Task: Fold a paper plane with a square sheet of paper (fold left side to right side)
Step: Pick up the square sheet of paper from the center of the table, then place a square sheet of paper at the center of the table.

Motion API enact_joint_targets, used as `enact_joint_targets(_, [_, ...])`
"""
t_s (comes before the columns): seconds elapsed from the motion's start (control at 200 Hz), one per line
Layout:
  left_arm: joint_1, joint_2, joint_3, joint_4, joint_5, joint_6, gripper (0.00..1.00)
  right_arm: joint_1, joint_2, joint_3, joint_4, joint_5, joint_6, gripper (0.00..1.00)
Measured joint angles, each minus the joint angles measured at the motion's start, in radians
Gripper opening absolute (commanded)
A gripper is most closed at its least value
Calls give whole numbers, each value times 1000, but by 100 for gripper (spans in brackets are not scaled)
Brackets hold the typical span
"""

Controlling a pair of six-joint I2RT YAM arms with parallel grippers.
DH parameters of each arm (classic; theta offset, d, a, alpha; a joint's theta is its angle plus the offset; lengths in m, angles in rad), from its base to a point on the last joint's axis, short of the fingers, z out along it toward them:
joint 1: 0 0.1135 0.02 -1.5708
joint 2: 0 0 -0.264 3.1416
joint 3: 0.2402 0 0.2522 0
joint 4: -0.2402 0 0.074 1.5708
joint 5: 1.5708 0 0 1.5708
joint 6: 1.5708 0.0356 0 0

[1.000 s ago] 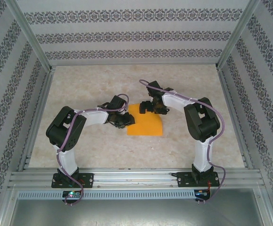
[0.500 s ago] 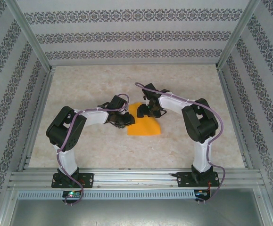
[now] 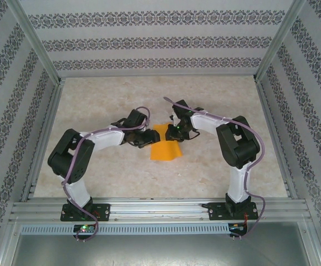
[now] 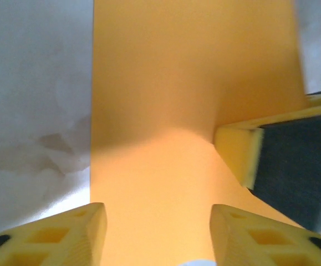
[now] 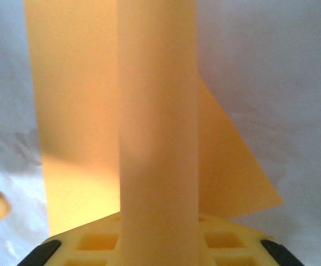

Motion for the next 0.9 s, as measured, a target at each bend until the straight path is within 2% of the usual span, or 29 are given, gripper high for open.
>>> enact_joint_targets(0.185, [120,-227,-66,-1,11,63,69,-82,-120,-85,101,-143,-11,22])
enact_joint_targets(0.305, [221,-362,-127,30,75,106,80,-139,-226,-139,195,-263,-14,22])
enact_joint_targets(0.4, [268,-439,-156,56,152,137,87,-177,-300,-171,268,-361,-14,21])
enact_joint_targets(0.65, [280,-517,-143,170,415,171,97,-209,-439,-183,466,-607,52,21])
enact_joint_targets(0.904, [280,-500,-60,263,583,149,99,-158,-507,-162,585,-761,122,20])
